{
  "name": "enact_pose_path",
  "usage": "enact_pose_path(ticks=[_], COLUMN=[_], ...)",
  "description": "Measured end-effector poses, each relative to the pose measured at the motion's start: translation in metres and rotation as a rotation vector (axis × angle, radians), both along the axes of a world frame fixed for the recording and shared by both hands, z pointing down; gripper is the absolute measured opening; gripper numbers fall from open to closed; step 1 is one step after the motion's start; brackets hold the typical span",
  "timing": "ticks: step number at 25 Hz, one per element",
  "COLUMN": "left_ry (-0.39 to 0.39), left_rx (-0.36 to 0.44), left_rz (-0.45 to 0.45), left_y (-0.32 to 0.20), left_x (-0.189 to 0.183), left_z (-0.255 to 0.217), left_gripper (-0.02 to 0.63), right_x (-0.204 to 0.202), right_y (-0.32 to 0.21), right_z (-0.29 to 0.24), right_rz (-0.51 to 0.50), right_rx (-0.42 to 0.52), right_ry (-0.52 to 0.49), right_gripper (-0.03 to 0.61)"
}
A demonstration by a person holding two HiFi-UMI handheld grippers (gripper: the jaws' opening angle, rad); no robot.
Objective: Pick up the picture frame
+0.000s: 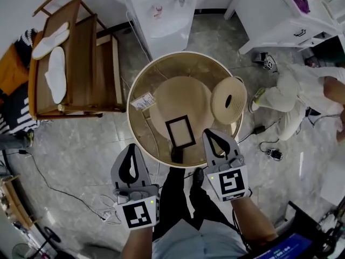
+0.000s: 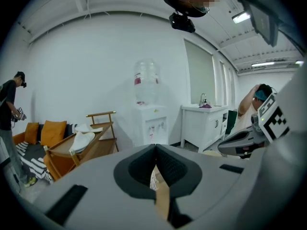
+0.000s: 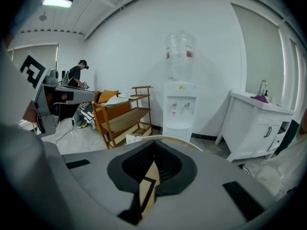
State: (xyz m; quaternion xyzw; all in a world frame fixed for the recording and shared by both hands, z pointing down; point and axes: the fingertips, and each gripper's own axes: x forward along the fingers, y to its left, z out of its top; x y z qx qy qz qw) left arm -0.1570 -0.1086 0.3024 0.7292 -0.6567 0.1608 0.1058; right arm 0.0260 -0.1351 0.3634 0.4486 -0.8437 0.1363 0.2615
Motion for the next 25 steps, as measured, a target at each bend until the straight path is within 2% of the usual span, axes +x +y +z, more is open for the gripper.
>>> enact_pose_path(ticks=[10, 17, 21, 25], left_ry=[0.033, 0.037, 0.037, 0.035], left_rx=[-0.154, -0.221, -0.259, -0.288], left_rz=[-0.016, -0.019, -0.027, -0.023], left_y=[-0.009, -0.013, -0.012, -0.008], left_x=[-0.013, -0.017, -0.019, -0.019], left_z=[0.12, 0.169, 0.194, 0.215], left_gripper=[0.015, 0.015, 0.015, 0.015], right_x=[-0.007, -0.013, -0.012, -0.004], right_y=[0.015, 0.02, 0.021, 0.025], right_z=[0.147, 0.202, 0.232, 0.256], right_rz=[-0.03, 0.007, -0.008, 0.039], right_rx=[-0.195, -0.323, -0.313, -0.393], right_ry=[0.054, 0.038, 0.04, 0.059], right_gripper=[0.018, 0.042, 0.077, 0.097])
